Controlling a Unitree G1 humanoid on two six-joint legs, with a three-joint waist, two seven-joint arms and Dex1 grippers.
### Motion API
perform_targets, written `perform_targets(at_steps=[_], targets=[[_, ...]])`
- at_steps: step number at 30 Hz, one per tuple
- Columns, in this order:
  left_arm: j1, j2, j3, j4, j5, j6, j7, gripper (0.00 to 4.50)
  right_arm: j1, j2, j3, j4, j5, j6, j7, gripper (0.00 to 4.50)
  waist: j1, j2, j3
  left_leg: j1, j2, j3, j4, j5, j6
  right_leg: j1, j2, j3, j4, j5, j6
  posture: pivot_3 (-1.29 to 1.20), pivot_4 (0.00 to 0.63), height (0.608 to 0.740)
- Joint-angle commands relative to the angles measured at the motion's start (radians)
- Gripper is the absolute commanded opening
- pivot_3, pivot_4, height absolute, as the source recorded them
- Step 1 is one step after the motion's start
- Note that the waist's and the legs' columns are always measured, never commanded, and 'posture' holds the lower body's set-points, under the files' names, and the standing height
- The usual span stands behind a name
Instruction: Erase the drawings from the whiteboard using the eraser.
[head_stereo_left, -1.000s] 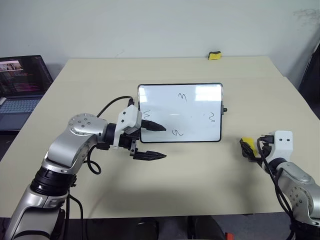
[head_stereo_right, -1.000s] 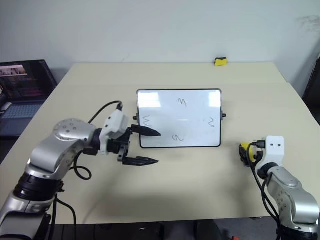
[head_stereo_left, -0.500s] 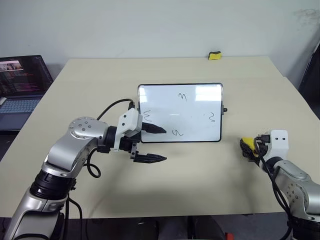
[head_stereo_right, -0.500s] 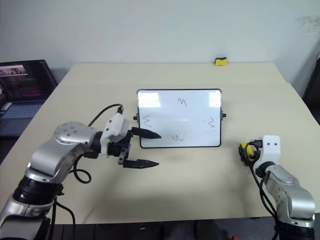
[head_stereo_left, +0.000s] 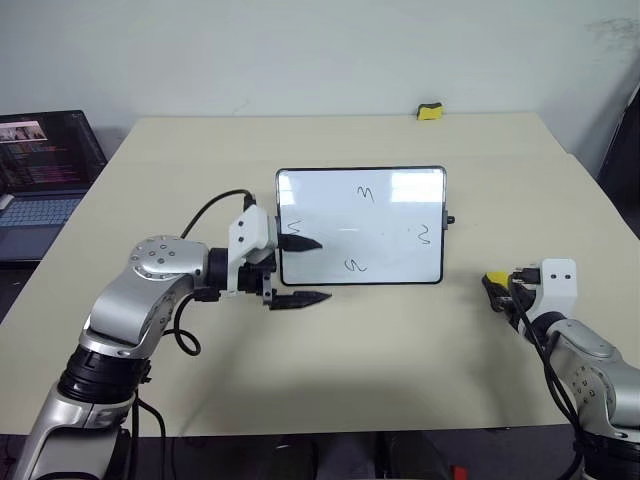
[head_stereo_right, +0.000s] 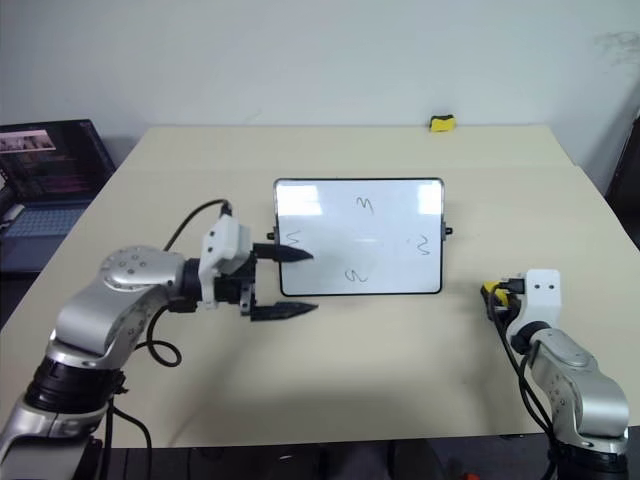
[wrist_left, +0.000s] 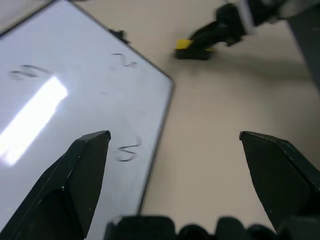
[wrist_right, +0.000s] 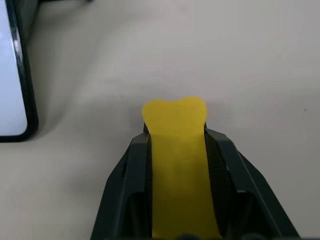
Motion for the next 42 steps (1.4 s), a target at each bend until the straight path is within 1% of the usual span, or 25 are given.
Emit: perform_targets(at_steps=[1, 4, 6, 8, 9, 11, 13, 18, 21, 24, 26, 30, 36, 42], targets=[[0.015, -0.037, 0.06, -0.007, 0.041, 0.003, 0.135, 4.5, 0.023, -0.009, -0.013, -0.071, -0.019, -0.106, 0.029, 1.11, 0.0, 0.0, 0.0, 0.0, 0.0, 0.0, 0.0, 0.0, 0.0, 0.0, 0.0, 0.0, 0.0, 0.0, 0.0, 0.0, 0.15, 0.74], [0.036, -0.057, 0.084, -0.028, 0.047, 0.037, 0.209, 4.5, 0.044, 0.004, 0.002, -0.122, -0.042, -0.198, 0.041, 1.11, -0.001, 0.0, 0.0, 0.0, 0.0, 0.0, 0.0, 0.0, 0.0, 0.0, 0.0, 0.001, 0.0, 0.0, 0.0, 0.0, 0.15, 0.74], [0.052, -0.072, 0.108, -0.032, 0.055, 0.06, 0.273, 4.5, 0.04, 0.01, 0.071, -0.171, -0.099, -0.307, 0.05, 1.11, -0.002, 0.0, 0.0, 0.0, 0.0, 0.0, 0.0, 0.0, 0.0, 0.0, -0.001, 0.001, 0.0, 0.0, 0.0, 0.0, 0.15, 0.74], [0.048, -0.089, 0.134, -0.017, 0.058, 0.083, 0.33, 4.5, -0.004, 0.014, 0.161, -0.186, -0.165, -0.402, 0.058, 1.11, -0.004, 0.0, 0.0, 0.002, 0.001, -0.001, 0.0, 0.0, 0.0, 0.0, 0.0, 0.001, 0.001, 0.0, 0.0, 0.0, 0.15, 0.74], [0.043, -0.094, 0.139, -0.011, 0.059, 0.089, 0.344, 4.5, -0.019, 0.016, 0.185, -0.181, -0.183, -0.428, 0.061, 1.11, -0.006, 0.0, 0.0, 0.002, 0.001, -0.001, 0.0, 0.0, 0.0, 0.0, 0.0, 0.001, 0.001, 0.0, 0.0, 0.0, 0.15, 0.74], [0.03, -0.101, 0.147, 0.003, 0.065, 0.093, 0.37, 4.5, -0.085, 0.024, 0.251, -0.152, -0.233, -0.478, 0.061, 1.11, -0.005, 0.0, 0.0, 0.002, 0.001, 0.0, 0.0, 0.0, -0.001, 0.0, 0.0, 0.001, 0.001, 0.001, 0.0, 0.0, 0.15, 0.74], [0.019, -0.101, 0.153, 0.013, 0.061, 0.099, 0.377, 4.5, -0.176, 0.053, 0.316, -0.081, -0.28, -0.523, 0.055, 1.11, -0.003, 0.0, 0.0, 0.002, 0.001, 0.0, 0.001, 0.0, -0.001, 0.0, 0.0, 0.0, 0.001, 0.001, 0.0, 0.0, 0.15, 0.74], [0.004, -0.088, 0.149, 0.024, 0.056, 0.113, 0.366, 4.5, -0.372, 0.138, 0.414, 0.122, -0.372, -0.613, 0.033, 1.1, -0.001, 0.0, 0.0, 0.002, 0.001, 0.0, 0.001, 0.002, -0.005, 0.0, 0.0, 0.0, 0.001, 0.002, 0.0, 0.0, 0.15, 0.74], [-0.009, -0.08, 0.151, 0.032, 0.055, 0.123, 0.356, 4.5, -0.452, 0.171, 0.437, 0.245, -0.411, -0.668, 0.025, 1.1, -0.002, 0.0, 0.0, 0.0, 0.001, 0.0, 0.001, 0.002, -0.005, -0.002, 0.0, 0.0, 0.001, 0.002, -0.001, 0.0, 0.15, 0.74], [-0.021, -0.074, 0.151, 0.03, 0.049, 0.128, 0.34, 4.5, -0.545, 0.195, 0.443, 0.394, -0.456, -0.733, -0.003, 1.1, -0.002, -0.001, 0.0, -0.006, 0.001, 0.0, 0.001, 0.002, -0.005, -0.009, 0.0, 0.0, 0.002, 0.002, -0.001, 0.0, 0.15, 0.74], [-0.022, -0.071, 0.15, 0.029, 0.048, 0.129, 0.332, 4.5, -0.59, 0.207, 0.435, 0.48, -0.478, -0.773, -0.029, 1.1, -0.003, -0.001, -0.001, -0.009, 0.0, 0.001, 0.001, 0.002, -0.005, -0.014, 0.0, 0.0, 0.003, 0.003, -0.001, 0.0, 0.15, 0.74], [-0.021, -0.067, 0.145, 0.023, 0.049, 0.133, 0.318, 4.5, -0.644, 0.226, 0.431, 0.601, -0.496, -0.825, -0.053, 1.1, -0.009, -0.001, -0.001, -0.009, 0.001, 0.003, 0.0, 0.002, -0.005, -0.015, 0.0, 0.001, 0.003, 0.003, -0.001, 0.0, 0.15, 0.74], [-0.027, -0.071, 0.145, 0.015, 0.049, 0.142, 0.31, 4.5, -0.656, 0.247, 0.46, 0.677, -0.519, -0.851, -0.038, 1.1, -0.024, -0.001, -0.001, -0.009, 0.001, 0.005, 0.0, 0.002, -0.005, -0.015, 0.0, 0.001, 0.003, 0.003, -0.001, 0.0, 0.15, 0.74], [-0.029, -0.074, 0.138, 0.011, 0.043, 0.144, 0.298, 4.5, -0.642, 0.256, 0.53, 0.663, -0.562, -0.81, 0.026, 1.1, -0.032, -0.001, -0.001, -0.008, 0.002, 0.005, 0.001, 0.002, -0.005, -0.015, 0.0, 0.002, 0.005, 0.003, -0.002, 0.0, 0.15, 0.74]])
